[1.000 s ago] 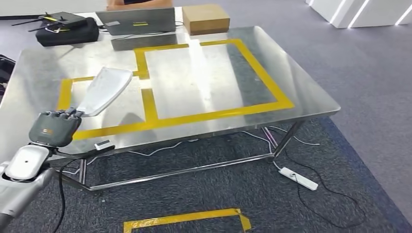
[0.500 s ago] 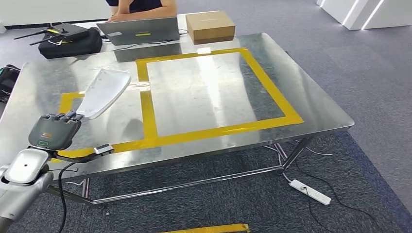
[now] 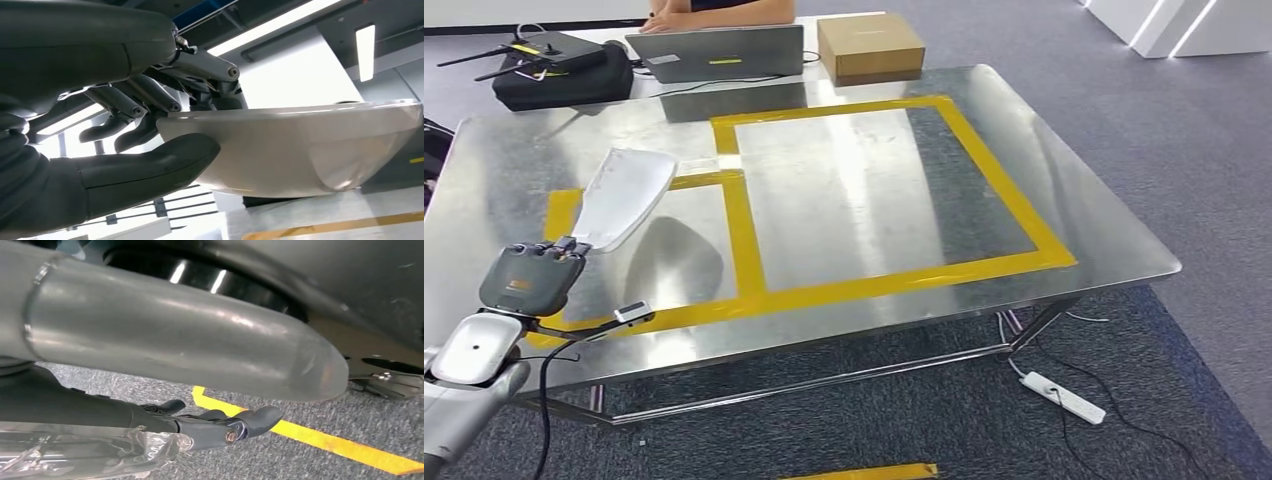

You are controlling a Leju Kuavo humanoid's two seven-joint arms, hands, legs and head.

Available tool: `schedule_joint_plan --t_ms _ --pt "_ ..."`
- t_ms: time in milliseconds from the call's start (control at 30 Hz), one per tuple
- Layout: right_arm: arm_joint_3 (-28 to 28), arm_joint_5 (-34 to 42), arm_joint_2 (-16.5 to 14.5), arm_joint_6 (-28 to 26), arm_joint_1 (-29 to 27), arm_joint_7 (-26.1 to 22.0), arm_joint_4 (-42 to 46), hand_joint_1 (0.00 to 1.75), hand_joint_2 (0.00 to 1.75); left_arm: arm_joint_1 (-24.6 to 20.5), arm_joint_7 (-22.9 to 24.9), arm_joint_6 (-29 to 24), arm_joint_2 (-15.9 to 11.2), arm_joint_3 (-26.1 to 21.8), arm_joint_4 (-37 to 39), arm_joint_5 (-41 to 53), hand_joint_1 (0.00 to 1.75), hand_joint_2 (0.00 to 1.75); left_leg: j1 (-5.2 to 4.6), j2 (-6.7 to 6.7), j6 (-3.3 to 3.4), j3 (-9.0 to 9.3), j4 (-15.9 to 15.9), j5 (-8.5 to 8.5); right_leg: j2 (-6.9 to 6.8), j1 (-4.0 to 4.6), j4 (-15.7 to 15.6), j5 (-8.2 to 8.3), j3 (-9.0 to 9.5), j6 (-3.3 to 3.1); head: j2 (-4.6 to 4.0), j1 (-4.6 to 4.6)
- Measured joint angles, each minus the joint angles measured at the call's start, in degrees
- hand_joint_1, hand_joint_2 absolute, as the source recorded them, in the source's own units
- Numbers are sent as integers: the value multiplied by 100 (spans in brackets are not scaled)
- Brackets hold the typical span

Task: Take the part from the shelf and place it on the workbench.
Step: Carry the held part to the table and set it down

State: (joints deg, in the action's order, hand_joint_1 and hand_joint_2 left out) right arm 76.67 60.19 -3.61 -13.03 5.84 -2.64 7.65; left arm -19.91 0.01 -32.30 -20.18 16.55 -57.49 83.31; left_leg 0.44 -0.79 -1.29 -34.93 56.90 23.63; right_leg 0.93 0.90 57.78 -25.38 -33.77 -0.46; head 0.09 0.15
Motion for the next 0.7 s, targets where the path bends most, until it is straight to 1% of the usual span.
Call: schedule_joint_plan --t_ms 167,200,267,333,400,433,567,700 --pt "5 0 0 -3 7 -10 0 0 0 -2 5 0 3 0 27 1 175 175 -7 0 57 4 0 37 -2 -1 -65 -2 33 15 0 0" --pt "9 1 0 -5 7 -15 0 0 0 -4 8 0 3 0 33 2 175 175 -9 0 61 4 1 40 -2 -2 -69 -4 35 27 0 0" --pt "17 10 0 -9 8 -26 0 0 0 -16 32 -14 4 0 52 28 175 175 -15 1 67 5 1 44 -3 -11 -75 -6 37 85 0 -1" --pt "25 26 0 -9 8 -32 0 0 0 -36 84 -58 4 0 79 89 87 175 -22 1 70 7 2 45 -3 -25 -80 -8 37 153 0 -3" --pt "29 36 0 -9 8 -33 0 0 0 -58 128 -107 3 0 105 126 0 175 -24 2 71 11 1 45 -2 -30 -80 -10 38 175 0 -4" --pt "30 42 0 -9 8 -33 0 0 0 -71 140 -123 3 0 116 129 0 175 -23 2 71 14 0 45 -2 -29 -80 -10 38 176 0 -4" --pt "31 66 0 -9 8 -46 0 0 0 -120 119 -162 5 -1 153 108 0 0 -21 2 71 30 -13 40 -1 -27 -70 -11 38 176 0 -5" --pt "34 86 0 -8 8 -51 0 0 0 -143 -43 -139 5 -7 169 -54 0 0 -20 2 70 43 -27 35 -1 -26 -65 -12 41 174 0 -4"
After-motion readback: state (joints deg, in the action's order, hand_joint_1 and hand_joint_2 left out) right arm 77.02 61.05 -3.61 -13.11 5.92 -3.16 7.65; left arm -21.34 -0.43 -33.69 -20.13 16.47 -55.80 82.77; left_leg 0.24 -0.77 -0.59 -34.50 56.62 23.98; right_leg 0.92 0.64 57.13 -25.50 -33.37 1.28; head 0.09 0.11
